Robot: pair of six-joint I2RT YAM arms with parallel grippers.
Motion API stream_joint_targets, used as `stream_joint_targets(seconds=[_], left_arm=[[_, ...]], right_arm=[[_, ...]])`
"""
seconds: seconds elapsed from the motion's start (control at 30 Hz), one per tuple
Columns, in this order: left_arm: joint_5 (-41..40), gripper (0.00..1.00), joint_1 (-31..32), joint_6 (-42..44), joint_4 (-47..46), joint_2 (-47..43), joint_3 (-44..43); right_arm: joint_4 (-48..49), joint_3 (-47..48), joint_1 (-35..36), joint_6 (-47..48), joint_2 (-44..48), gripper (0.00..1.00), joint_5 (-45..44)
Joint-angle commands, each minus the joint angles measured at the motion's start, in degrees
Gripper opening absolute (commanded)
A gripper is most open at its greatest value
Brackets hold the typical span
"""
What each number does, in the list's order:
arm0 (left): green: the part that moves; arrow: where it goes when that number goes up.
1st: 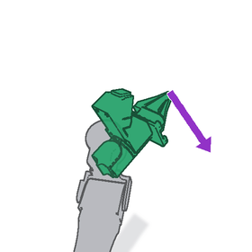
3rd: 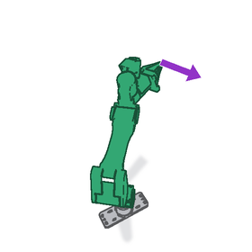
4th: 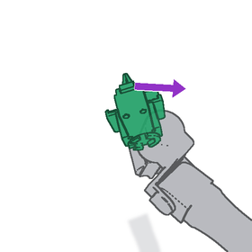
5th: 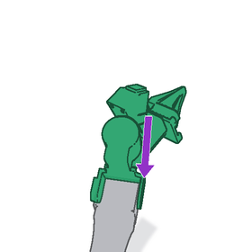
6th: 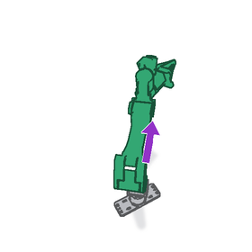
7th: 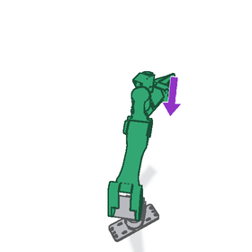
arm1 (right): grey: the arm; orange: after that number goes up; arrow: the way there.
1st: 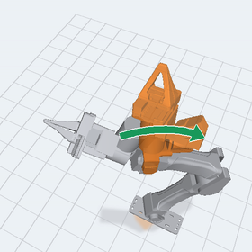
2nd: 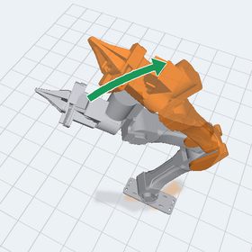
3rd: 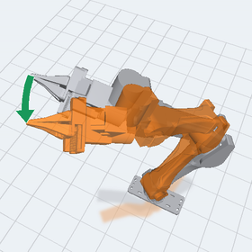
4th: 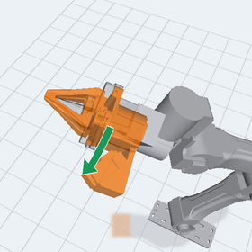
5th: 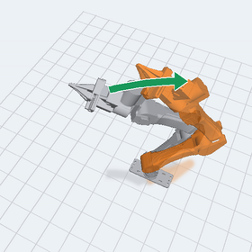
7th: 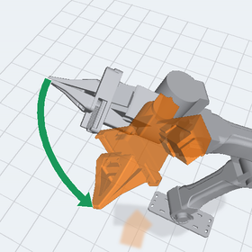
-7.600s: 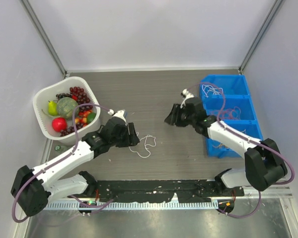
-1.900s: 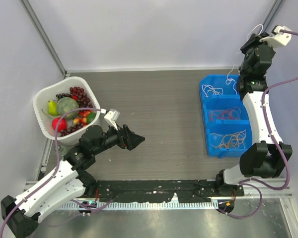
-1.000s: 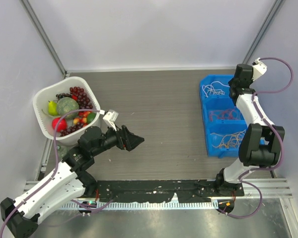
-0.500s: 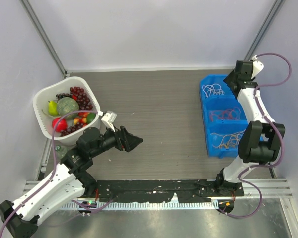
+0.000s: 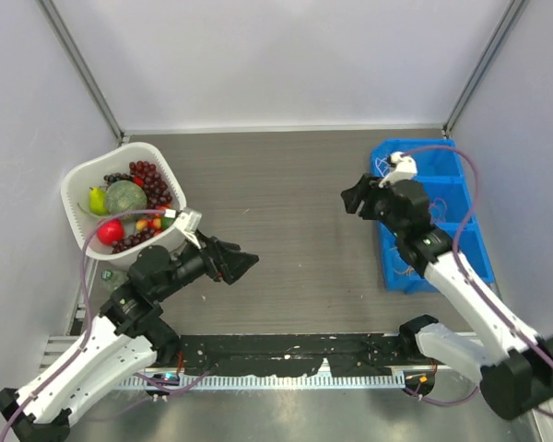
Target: Untangle the cables
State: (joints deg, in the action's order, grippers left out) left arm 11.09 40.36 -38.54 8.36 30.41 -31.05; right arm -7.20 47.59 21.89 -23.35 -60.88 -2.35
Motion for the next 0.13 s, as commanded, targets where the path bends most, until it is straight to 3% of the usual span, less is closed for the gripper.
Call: stream_joint_targets(seconds=[0.0, 0.03, 0.07, 0.1], left_arm=[[-3.6, 0.87, -0.2, -0.1, -3.6, -7.0, -2.1], [-4.4, 0.90, -0.3, 0.4, -3.8, -8.6, -3.0], [-5.4, 0.94, -0.3, 1.0, -4.0, -9.9, -3.8], [-6.6, 0.97, -0.3, 2.1, -3.7, -11.2, -5.4]], right_arm=[[6.1, -3.2, -0.4, 2.9, 18.5, 0.64, 1.4], [6.8, -4.7, -0.3, 3.1, 21.5, 0.64, 0.4], [8.7, -5.1, -0.4, 3.1, 27.5, 0.85, -0.1], [8.7, -4.8, -0.4, 3.1, 30.0, 0.85, -1.7]])
